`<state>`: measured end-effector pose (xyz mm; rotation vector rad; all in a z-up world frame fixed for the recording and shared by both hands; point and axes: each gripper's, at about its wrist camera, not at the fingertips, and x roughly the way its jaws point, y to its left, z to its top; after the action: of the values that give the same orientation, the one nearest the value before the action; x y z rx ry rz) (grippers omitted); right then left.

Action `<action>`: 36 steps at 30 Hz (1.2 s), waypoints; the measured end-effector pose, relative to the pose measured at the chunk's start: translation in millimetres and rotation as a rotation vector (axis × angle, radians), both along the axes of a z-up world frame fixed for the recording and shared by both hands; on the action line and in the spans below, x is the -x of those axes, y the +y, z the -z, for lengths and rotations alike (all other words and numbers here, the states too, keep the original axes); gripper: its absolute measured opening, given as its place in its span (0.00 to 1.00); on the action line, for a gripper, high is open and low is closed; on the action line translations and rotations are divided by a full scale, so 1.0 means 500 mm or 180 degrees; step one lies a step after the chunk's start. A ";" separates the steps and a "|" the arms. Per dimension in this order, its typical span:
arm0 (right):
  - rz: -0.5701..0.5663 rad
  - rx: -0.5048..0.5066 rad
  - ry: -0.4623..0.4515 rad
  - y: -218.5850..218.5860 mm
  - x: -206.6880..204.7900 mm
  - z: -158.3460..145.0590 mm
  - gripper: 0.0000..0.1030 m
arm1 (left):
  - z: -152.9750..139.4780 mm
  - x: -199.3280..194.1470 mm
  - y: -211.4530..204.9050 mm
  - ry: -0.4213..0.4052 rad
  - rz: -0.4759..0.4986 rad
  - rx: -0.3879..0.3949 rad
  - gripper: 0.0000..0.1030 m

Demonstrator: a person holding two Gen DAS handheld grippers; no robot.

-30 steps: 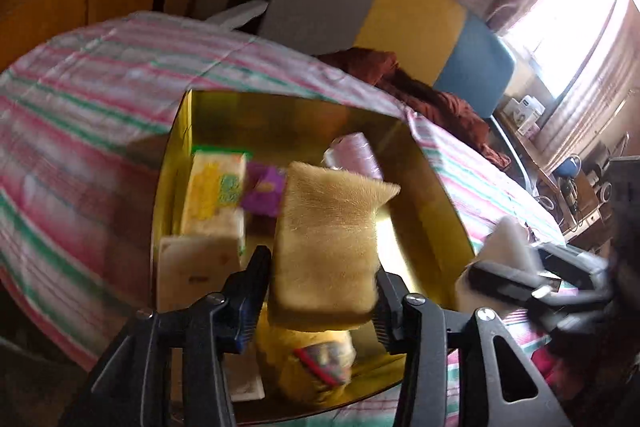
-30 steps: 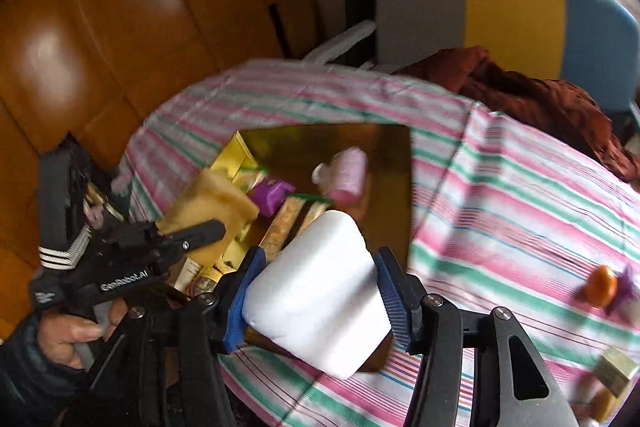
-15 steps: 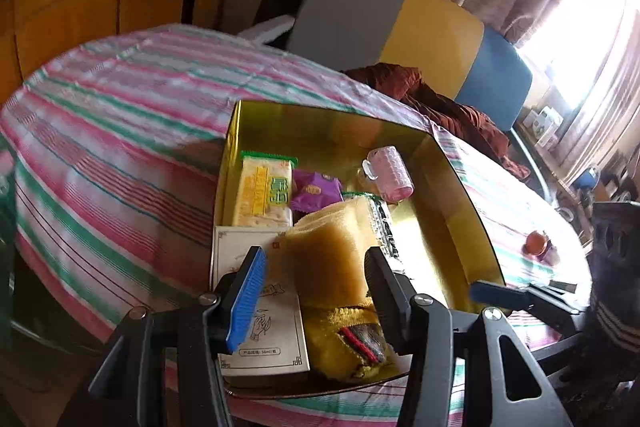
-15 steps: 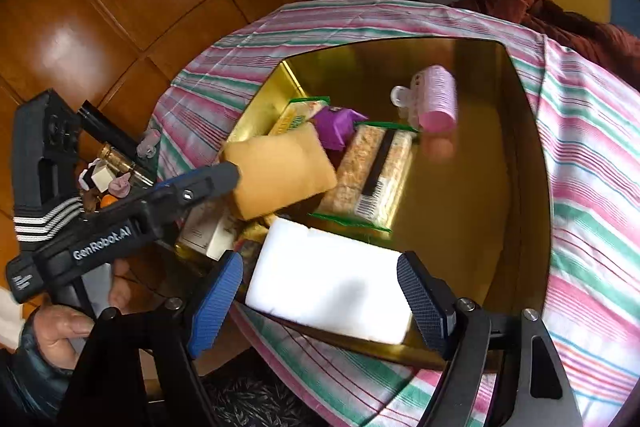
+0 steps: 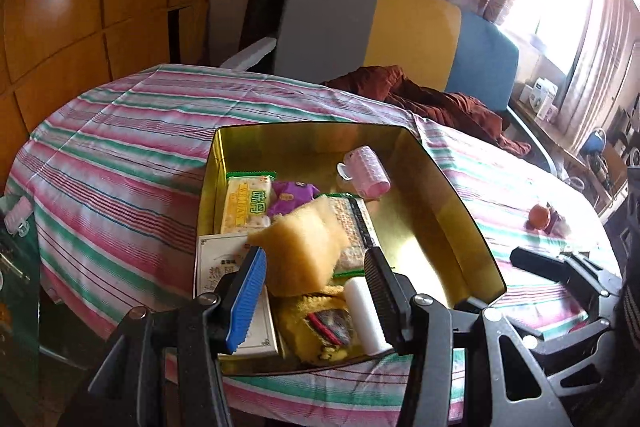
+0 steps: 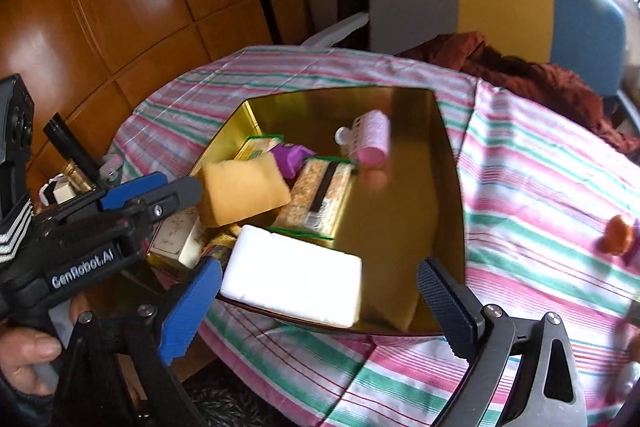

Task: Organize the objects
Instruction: 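Withdraw both grippers from the tray back to the pile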

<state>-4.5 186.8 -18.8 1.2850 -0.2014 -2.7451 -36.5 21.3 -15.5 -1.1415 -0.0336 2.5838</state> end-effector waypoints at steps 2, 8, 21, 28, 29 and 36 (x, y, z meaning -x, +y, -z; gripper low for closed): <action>0.0063 -0.0051 0.0050 0.004 -0.006 -0.004 0.96 | 0.000 -0.005 0.006 0.0004 0.0022 0.0027 0.50; 0.0247 -0.0226 0.0173 0.020 -0.030 -0.015 0.99 | -0.010 -0.019 0.024 0.0089 0.0086 0.0101 0.50; 0.0677 -0.0364 0.0335 0.088 -0.074 -0.035 1.00 | -0.016 -0.049 0.082 0.0103 0.0409 0.0130 0.50; 0.0950 -0.0429 0.0317 0.149 -0.099 -0.038 1.00 | -0.005 -0.063 0.126 0.0034 0.0634 0.0166 0.50; 0.0989 -0.0434 0.0304 0.159 -0.103 -0.036 1.00 | -0.003 -0.064 0.131 0.0020 0.0656 0.0172 0.50; 0.1314 -0.0514 0.0156 0.244 -0.140 -0.024 1.00 | 0.008 -0.069 0.173 -0.0078 0.0880 0.0142 0.50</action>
<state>65.6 308.5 -6.6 1.3418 -0.2734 -3.1946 -2.1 107.6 -19.3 -1.1074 0.1658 2.3372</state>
